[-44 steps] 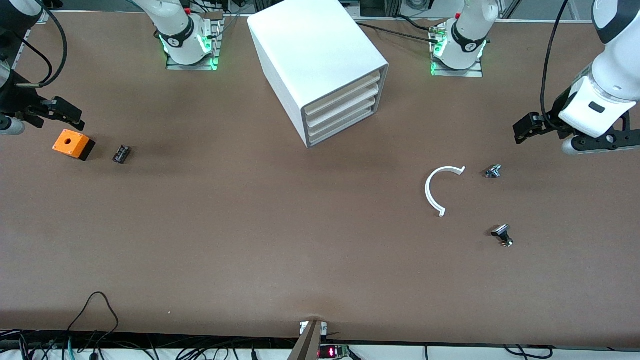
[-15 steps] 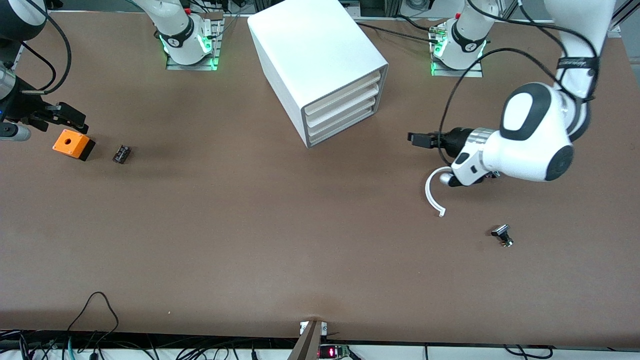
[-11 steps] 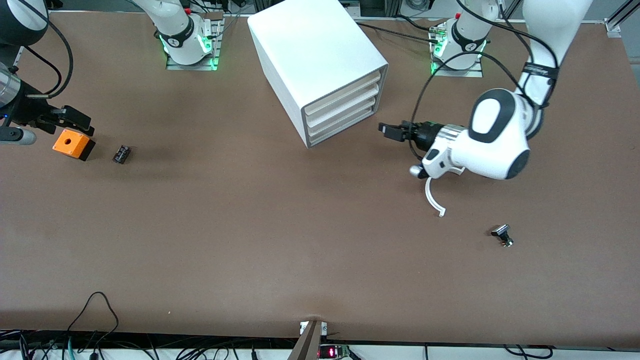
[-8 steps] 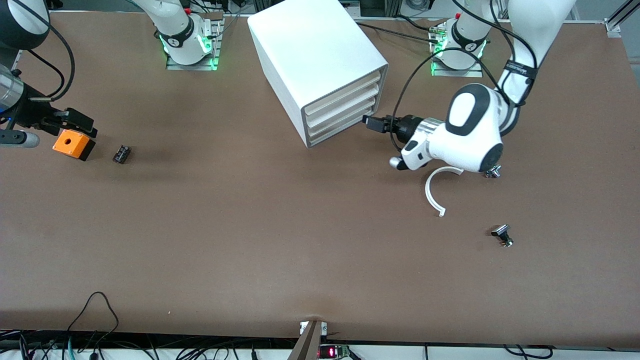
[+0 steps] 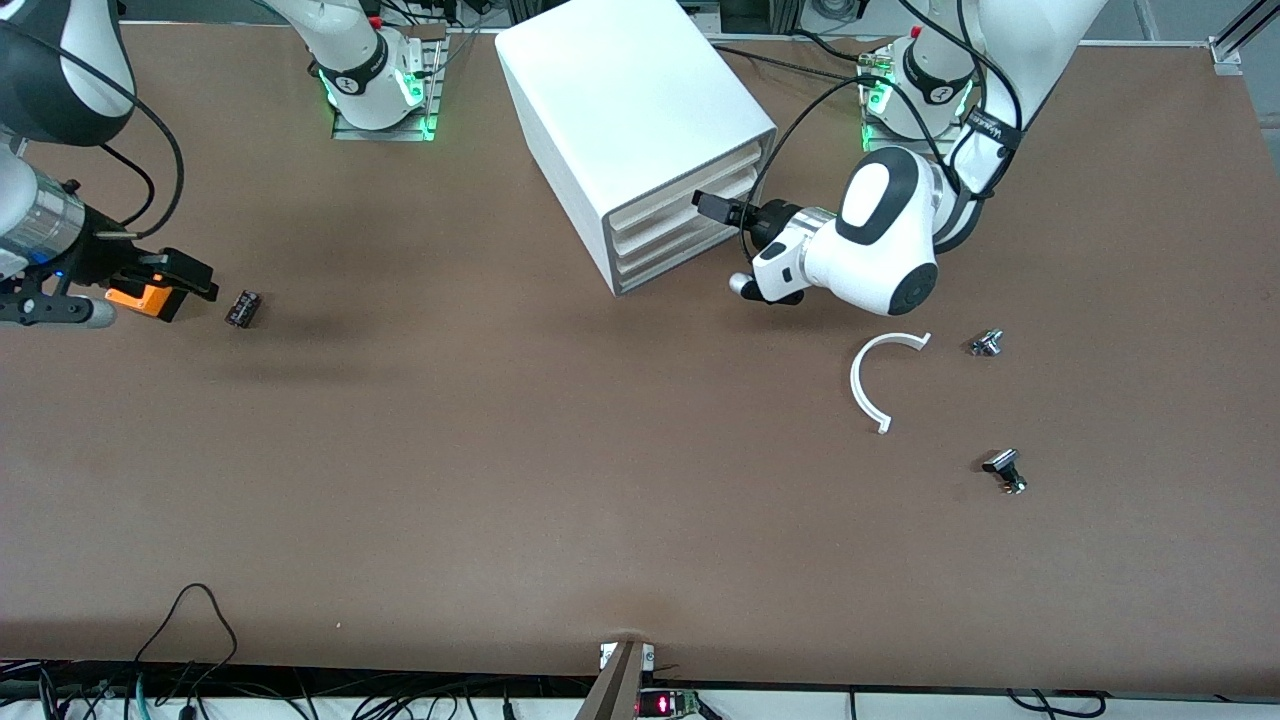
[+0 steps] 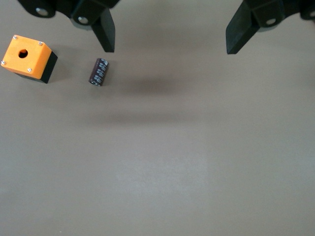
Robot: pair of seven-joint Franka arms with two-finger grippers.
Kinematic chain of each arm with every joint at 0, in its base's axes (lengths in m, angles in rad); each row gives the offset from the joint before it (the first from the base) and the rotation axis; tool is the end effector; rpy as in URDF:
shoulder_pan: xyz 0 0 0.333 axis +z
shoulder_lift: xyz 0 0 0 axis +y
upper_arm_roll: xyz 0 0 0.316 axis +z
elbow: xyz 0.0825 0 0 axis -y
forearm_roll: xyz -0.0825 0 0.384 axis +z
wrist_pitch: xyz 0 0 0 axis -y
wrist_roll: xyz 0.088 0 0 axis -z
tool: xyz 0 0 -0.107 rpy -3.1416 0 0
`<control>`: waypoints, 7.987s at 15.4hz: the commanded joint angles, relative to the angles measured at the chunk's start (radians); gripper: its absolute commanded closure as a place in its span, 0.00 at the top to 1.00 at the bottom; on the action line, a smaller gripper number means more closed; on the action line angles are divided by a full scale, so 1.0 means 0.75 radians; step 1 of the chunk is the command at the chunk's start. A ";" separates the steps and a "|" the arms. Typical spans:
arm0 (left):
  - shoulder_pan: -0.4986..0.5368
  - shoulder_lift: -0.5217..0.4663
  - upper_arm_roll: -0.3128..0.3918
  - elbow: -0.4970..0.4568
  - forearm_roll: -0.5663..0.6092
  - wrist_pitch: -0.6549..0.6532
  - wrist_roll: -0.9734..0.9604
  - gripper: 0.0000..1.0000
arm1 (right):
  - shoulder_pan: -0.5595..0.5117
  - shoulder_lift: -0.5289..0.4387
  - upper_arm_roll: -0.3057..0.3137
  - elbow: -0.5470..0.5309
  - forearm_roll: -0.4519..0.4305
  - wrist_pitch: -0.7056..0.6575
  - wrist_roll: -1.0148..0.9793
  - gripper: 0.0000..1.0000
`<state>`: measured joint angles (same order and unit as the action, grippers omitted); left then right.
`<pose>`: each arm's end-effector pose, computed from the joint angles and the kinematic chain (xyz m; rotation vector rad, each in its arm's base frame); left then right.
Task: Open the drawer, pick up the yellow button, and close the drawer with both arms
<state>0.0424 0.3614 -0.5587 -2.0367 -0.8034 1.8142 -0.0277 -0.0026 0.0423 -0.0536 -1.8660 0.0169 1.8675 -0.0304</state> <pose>0.4506 -0.3158 0.2919 2.2543 -0.0807 -0.9310 0.5682 -0.0303 0.4855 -3.1251 0.0485 0.0627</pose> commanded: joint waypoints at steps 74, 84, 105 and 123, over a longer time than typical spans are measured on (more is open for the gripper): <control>0.248 -0.392 0.387 0.584 1.073 -0.286 0.201 1.00 | 1.251 0.888 0.168 0.972 -0.178 -0.003 -0.506 0.83; 0.248 -0.382 0.387 0.615 1.051 -0.318 0.203 1.00 | 1.251 0.886 0.166 0.972 -0.194 -0.001 -0.510 0.39; 0.201 -0.235 0.273 0.578 0.951 -0.080 -0.218 1.00 | 1.004 0.582 -0.088 0.871 -0.055 0.038 -0.369 0.31; -0.032 -0.183 -0.034 -0.129 0.979 0.811 -1.116 1.00 | 0.382 0.482 -0.131 -0.095 -0.029 0.571 0.026 0.30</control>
<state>0.0035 0.3292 -0.5273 -2.0344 -0.0742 2.4208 -0.7706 0.3167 0.4750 -0.1687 -1.8153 -0.0034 2.2245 -0.0346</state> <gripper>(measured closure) 0.000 0.586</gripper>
